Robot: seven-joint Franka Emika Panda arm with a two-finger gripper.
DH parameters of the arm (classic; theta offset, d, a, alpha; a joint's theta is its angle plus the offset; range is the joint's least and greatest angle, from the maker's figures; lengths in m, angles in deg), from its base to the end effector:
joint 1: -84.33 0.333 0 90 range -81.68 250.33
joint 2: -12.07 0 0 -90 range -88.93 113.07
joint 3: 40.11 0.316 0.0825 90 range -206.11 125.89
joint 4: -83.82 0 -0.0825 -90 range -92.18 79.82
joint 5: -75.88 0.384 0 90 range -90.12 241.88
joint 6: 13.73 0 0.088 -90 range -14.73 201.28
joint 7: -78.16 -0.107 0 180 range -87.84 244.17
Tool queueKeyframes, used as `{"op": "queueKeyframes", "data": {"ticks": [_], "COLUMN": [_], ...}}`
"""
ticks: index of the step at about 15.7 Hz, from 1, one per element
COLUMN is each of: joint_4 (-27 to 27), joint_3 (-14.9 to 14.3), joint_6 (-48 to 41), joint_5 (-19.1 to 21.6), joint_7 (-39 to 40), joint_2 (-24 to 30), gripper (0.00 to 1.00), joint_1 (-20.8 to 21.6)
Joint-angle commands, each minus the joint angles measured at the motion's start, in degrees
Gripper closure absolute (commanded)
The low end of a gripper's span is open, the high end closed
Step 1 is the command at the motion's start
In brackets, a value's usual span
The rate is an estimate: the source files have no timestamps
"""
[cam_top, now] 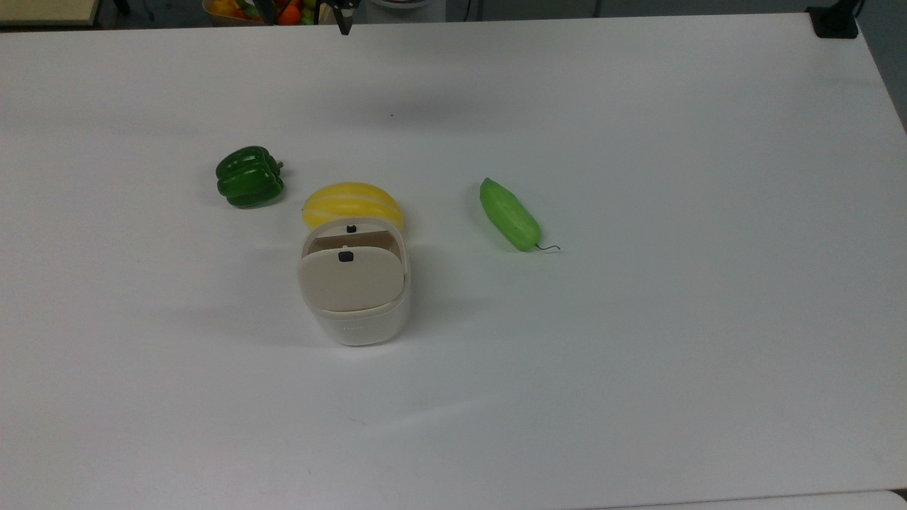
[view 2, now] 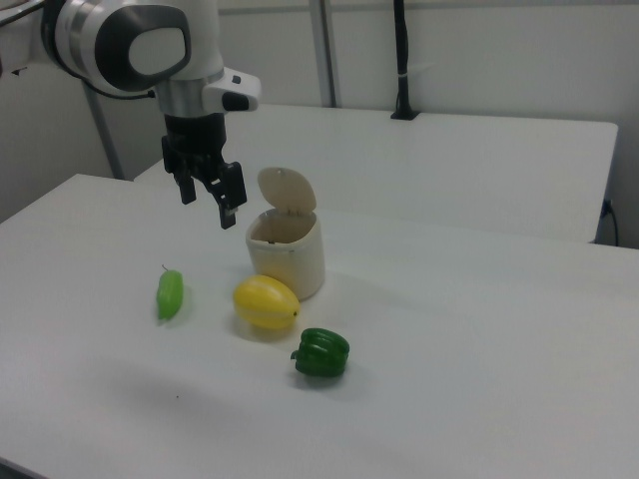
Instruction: Close garbage bin
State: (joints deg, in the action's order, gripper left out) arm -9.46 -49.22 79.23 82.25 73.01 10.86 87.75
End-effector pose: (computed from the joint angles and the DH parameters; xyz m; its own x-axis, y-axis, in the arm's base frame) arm 0.5620 -0.0437 0.5908 0.9805 -0.1932 -0.0363 -0.1960 -0.9750 -0.1045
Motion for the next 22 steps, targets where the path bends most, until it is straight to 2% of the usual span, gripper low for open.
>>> {"op": "queueKeyframes", "data": {"ticks": [1,2,4,7,10,11,19,22], "joint_4": [0.8,1.2,1.5,1.6,1.6,1.7,4.0,4.2], "joint_3": [0.0,0.0,0.0,0.0,0.1,0.1,0.1,0.2], "joint_6": [0.7,0.7,0.7,1.0,2.3,3.2,13.4,22.7], "joint_5": [1.2,1.2,1.2,1.3,1.4,1.4,1.6,4.7], "joint_7": [0.4,0.3,0.5,1.0,1.7,1.7,2.5,2.6], "joint_2": [-0.3,-0.3,-0.4,-0.9,-1.4,-1.4,-1.8,-4.3], "gripper": [0.0,0.05,0.23,0.53,0.89,0.96,0.98,0.99], "joint_1": [-0.3,-0.3,-0.3,-0.3,-0.2,-0.3,0.0,0.0]}}
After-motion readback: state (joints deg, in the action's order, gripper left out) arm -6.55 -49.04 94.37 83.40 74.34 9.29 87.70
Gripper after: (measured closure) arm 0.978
